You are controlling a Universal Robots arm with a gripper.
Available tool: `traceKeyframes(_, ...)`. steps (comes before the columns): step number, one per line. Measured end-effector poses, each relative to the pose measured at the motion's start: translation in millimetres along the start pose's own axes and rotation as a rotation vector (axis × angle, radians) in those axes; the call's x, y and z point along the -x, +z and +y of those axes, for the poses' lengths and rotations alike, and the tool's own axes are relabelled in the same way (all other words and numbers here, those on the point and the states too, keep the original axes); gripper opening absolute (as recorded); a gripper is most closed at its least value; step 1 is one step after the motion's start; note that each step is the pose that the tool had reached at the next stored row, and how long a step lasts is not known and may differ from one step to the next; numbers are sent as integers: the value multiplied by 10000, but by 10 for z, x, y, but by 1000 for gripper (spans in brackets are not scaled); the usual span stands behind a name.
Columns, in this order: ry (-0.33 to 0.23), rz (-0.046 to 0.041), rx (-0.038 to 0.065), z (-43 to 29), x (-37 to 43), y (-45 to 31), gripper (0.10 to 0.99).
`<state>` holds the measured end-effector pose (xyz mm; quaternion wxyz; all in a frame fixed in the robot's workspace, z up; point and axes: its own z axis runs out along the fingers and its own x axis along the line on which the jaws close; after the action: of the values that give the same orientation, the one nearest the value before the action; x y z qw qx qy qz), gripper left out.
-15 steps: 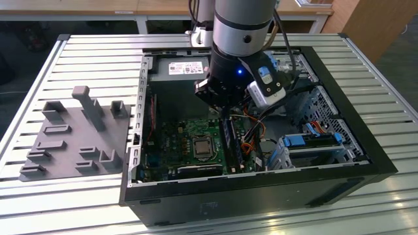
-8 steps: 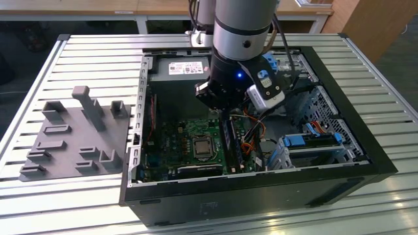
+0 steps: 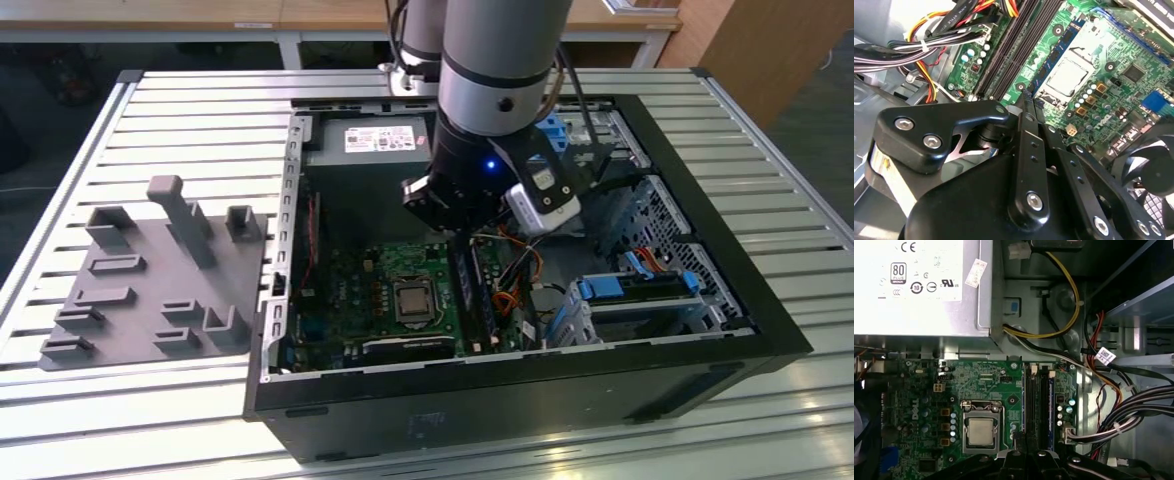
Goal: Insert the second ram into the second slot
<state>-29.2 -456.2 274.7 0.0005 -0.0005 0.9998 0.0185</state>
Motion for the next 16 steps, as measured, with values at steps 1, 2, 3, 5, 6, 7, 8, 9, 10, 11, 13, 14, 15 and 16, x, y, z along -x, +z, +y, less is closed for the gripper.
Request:
traceKeyframes(1,0,0,-1,0,6,3,114)
traceKeyframes(2,1,0,0,2,11,6,114)
traceKeyframes(3,0,-1,2,2,15,11,114)
traceKeyframes(5,0,-1,3,1,24,24,114)
traceKeyframes(6,0,0,1,1,29,32,114)
traceKeyframes(7,0,0,1,1,36,41,114)
traceKeyframes(8,1,0,2,1,46,49,114)
traceKeyframes(9,0,1,2,2,54,58,114)
traceKeyframes(10,0,2,1,2,60,68,114)
traceKeyframes(11,0,3,1,2,64,78,114)
traceKeyframes(13,2,3,2,1,67,104,114)
traceKeyframes(14,2,3,2,1,68,117,114)
traceKeyframes(15,0,3,2,0,69,129,114)
traceKeyframes(16,-4,3,1,0,69,141,114)
